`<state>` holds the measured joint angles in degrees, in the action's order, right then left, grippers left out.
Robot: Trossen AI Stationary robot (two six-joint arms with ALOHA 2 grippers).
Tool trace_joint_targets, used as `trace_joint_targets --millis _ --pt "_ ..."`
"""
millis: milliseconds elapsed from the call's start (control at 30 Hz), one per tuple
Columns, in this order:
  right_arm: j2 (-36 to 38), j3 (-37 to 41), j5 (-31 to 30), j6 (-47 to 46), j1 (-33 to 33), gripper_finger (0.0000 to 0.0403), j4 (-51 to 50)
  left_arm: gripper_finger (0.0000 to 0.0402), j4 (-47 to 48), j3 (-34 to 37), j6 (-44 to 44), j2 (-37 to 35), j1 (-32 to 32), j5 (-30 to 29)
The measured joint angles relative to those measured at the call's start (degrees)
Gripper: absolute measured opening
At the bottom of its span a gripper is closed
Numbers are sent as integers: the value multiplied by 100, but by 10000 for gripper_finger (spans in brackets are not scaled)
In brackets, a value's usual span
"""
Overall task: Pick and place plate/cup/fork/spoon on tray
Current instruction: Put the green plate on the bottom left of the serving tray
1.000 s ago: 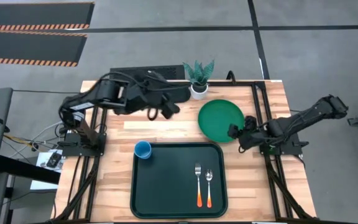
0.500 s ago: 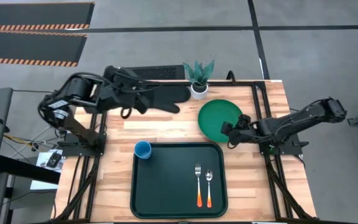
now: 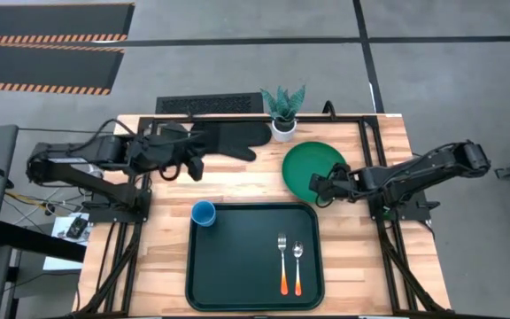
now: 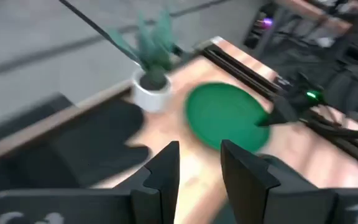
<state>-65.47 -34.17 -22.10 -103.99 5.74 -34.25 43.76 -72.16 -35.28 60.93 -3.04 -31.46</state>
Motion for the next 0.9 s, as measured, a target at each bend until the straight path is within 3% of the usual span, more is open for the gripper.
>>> trace_joint_targets --millis 200,333,500,700,900 --pt "-32 2 261 -218 -227 240 -378 139 -1752 1427 -570 -119 534 1126" --pt "-29 4 274 -604 -310 240 -661 178 -2937 2006 -850 154 891 1917" --pt "-27 4 279 -660 -462 240 -1034 213 -3579 2110 -1088 704 1183 2377" --pt "416 4 417 -502 -555 240 -1179 224 -4314 2115 -1449 1415 1436 2690" --pt "864 7 381 -963 -554 240 -2574 224 -5153 2115 -1701 2221 1653 3251"
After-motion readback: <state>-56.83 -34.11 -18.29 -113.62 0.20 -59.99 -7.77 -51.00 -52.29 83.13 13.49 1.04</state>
